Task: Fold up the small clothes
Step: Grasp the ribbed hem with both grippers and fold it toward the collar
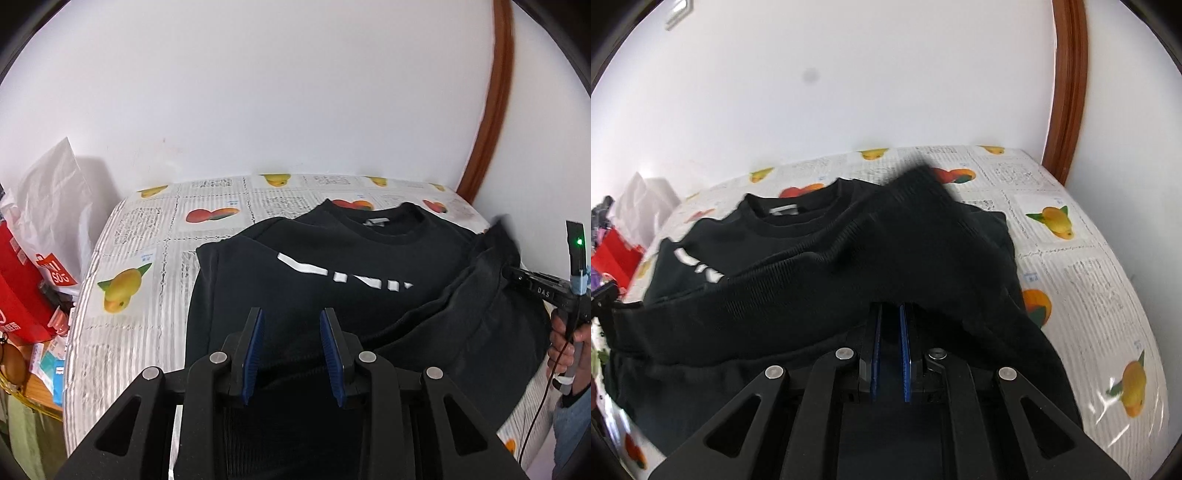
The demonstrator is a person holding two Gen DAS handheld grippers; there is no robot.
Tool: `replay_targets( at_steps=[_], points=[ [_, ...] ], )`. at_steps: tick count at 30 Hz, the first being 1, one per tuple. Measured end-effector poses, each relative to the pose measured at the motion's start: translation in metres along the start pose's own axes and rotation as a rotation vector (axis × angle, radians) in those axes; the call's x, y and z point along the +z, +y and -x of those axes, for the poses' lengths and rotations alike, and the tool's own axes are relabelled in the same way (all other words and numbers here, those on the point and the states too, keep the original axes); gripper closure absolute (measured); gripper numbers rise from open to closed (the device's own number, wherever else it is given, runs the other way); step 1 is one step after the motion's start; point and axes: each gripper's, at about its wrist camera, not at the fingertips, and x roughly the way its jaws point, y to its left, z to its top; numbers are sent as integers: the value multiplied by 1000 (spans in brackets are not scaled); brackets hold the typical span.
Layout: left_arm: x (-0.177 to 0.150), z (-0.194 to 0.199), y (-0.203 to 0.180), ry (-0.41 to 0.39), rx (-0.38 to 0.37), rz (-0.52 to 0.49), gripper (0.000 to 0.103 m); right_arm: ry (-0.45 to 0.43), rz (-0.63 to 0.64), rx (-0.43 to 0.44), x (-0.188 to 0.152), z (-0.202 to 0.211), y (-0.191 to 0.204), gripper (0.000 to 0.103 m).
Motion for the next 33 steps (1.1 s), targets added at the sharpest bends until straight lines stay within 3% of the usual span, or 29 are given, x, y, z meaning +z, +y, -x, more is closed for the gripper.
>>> replay_targets(
  at_steps=[3,6,8,10,12,13,18,25,30,31,33],
  points=[
    [7,-14,4,7,-1,15,73,14,8,-69,7,-15,-6,93],
    [15,-18,6,0,-38,30,72,33,-11,-79,14,-24,-17,91],
    [18,-14,7,-20,-48,23,61,39,-11,-75,17,-26,-23,88],
    [20,-7,6,-39,-39,4,55,34,-16,-49,21,-25,-28,75],
    [19,0,10,-46,-34,-2,54,21,-9,-40,24,-24,-31,54],
    [18,2,13,-37,-31,2,54,14,1,-44,25,-23,-30,53],
    [6,20,34,-14,-18,21,52,40,47,-74,33,-39,-27,53],
    [-25,27,59,61,-71,68,48,143,4,-39,34,-73,-32,54],
    [-33,15,54,80,-110,54,49,123,5,-42,32,-69,-28,76],
    [-32,13,54,84,-124,55,51,116,12,-44,32,-66,-28,78],
    [-30,8,50,101,-134,45,74,98,26,-41,33,-60,-26,85]
  ],
)
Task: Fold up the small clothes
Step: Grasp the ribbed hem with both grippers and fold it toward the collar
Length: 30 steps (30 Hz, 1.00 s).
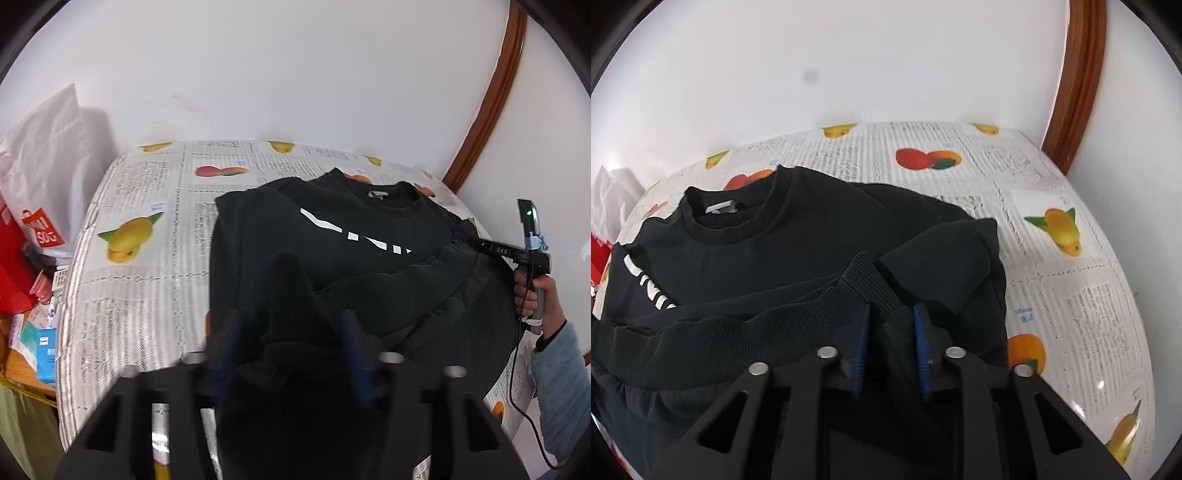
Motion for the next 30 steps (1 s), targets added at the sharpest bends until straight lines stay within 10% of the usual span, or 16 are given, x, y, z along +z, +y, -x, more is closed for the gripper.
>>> replay_targets(
  at_steps=[3,11,21,30],
  points=[
    [6,6,-9,-38,36,-30,88,-69,5,9,2,19,-2,87],
    [52,28,-36,-194,70,-62,90,-249,-48,117,20,79,-27,88],
    [85,-18,-34,-206,149,-13,91,-374,-167,159,15,80,-47,88],
    [79,-79,-16,-97,225,18,91,-188,-116,3,26,9,-41,87]
  ],
)
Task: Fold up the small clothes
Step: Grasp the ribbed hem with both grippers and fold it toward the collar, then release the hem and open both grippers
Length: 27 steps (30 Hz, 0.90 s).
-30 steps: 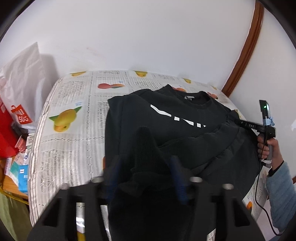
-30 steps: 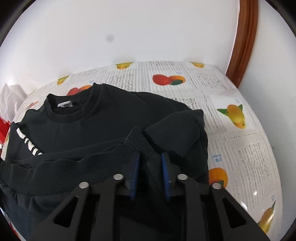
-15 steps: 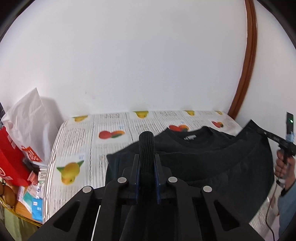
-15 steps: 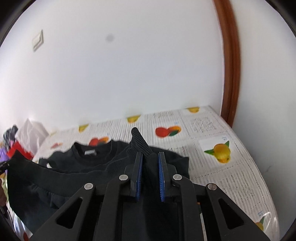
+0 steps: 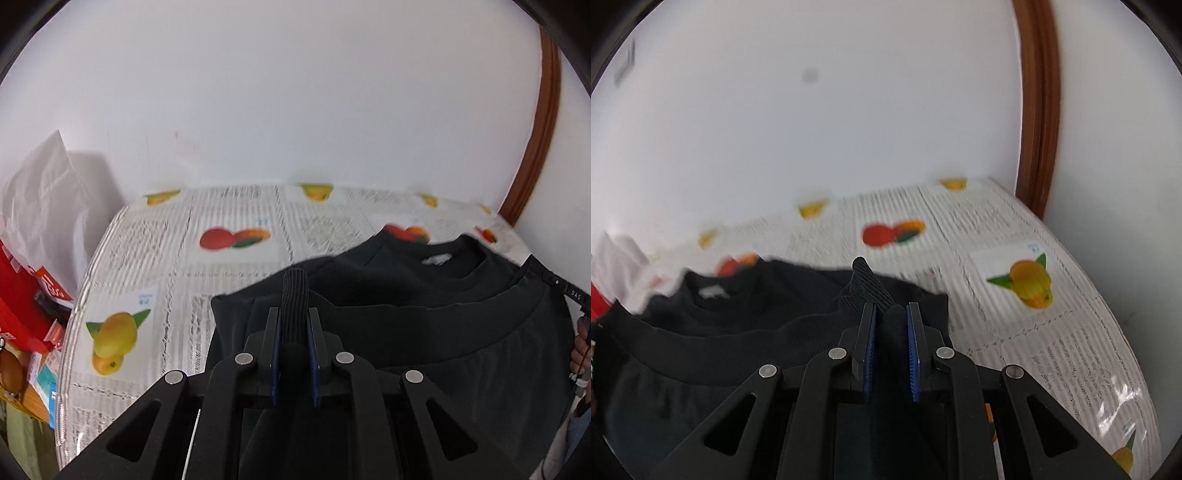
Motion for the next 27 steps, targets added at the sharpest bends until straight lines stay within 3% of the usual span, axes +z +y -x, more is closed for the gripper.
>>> replay_targets(
  at_steps=[3,9,12,13,15,19,21,27],
  points=[
    [-5,-12,2,39,5,9,90,46,7,-27,-6,-18,0,85],
    [-10,-23,5,86,9,23,85,124,-59,31,-9,-31,-18,78],
    [-11,-23,5,106,-2,26,78,77,-33,3,-12,-7,-20,61],
    [-12,-22,4,111,-3,24,77,60,-28,-13,-14,0,-20,60],
    [-15,-20,3,118,-3,17,73,39,-3,-38,-24,12,-24,60],
    [-24,-10,1,132,5,12,61,113,51,-124,-46,11,-35,60],
    [-33,-3,1,146,20,10,57,118,30,-120,-52,21,-43,60],
    [-65,29,8,148,56,9,54,44,65,-195,-64,72,-30,60]
  ],
)
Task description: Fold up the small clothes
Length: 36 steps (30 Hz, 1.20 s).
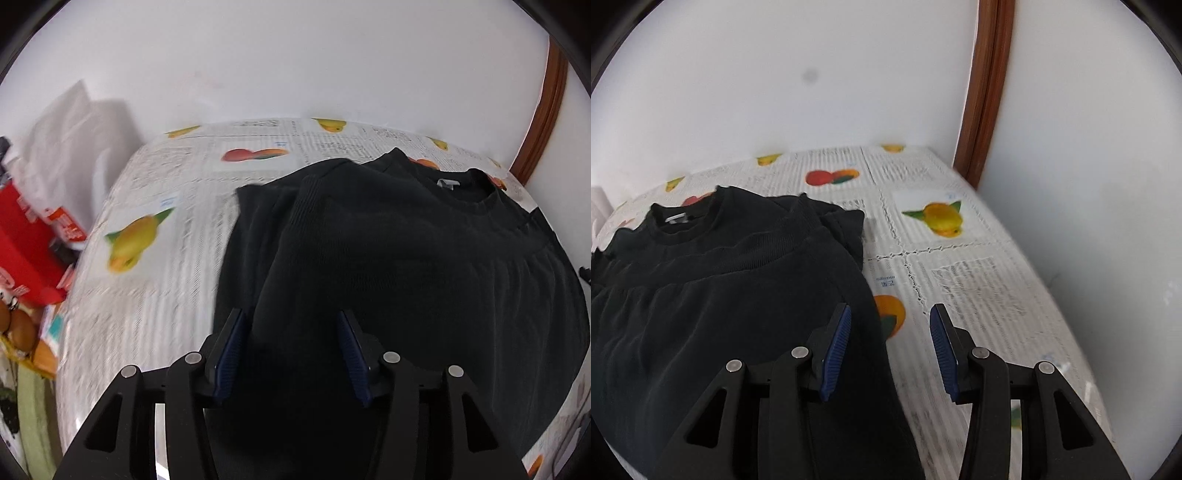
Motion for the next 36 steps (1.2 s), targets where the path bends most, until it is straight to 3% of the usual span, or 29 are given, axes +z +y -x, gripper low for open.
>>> replay_targets(
  at_steps=[6,13,19,23,28,36],
  points=[
    [-35,26,14,10,9,13,51,-33,43,36,-21,35,23,58],
    [-79,47,23,6,38,7,51,38,79,-77,-71,34,18,58],
    [-105,64,36,-10,22,38,48,24,-5,3,-78,69,18,58],
    [-120,73,46,-9,20,51,47,-7,49,45,-74,86,60,57],
    [-143,88,72,-10,38,67,47,-22,155,179,-69,99,146,54],
    [-177,114,102,-24,-43,83,45,-20,320,412,-88,115,289,52]
  ],
)
